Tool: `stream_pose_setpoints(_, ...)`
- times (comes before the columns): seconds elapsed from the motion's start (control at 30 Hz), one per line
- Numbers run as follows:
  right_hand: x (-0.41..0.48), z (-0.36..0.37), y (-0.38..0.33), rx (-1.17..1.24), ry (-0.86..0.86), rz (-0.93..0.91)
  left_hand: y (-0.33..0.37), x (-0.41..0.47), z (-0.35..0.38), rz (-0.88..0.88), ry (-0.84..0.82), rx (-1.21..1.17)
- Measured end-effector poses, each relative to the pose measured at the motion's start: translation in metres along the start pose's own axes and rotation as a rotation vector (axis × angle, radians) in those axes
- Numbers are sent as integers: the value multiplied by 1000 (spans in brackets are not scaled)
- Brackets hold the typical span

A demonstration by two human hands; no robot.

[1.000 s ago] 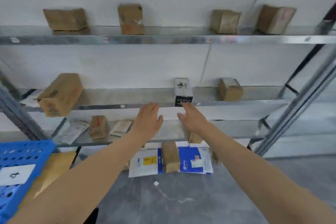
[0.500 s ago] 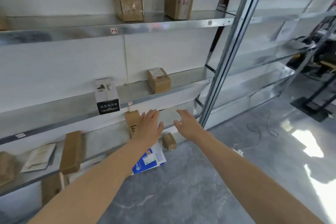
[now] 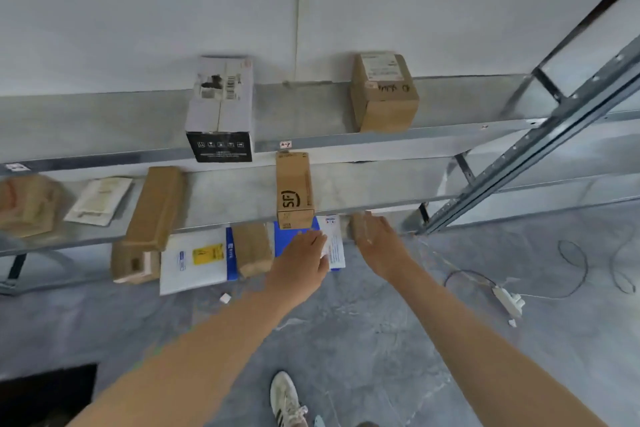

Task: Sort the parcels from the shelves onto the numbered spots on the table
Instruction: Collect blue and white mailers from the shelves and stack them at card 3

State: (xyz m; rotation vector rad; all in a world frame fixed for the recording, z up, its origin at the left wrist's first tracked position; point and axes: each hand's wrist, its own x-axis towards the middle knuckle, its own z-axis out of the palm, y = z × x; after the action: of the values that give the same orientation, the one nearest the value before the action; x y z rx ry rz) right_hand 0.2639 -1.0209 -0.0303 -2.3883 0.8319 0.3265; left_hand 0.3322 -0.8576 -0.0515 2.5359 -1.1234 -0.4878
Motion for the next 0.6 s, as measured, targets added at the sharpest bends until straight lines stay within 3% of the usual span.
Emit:
stream_pose_setpoints(0.17,74,57,57,-16,-82,70,-29,53,80,-108,-18,-8)
stream_pose_setpoints(0.6,304,246,199,-203,-234,-94,-133,198,346,-356,-78,-7)
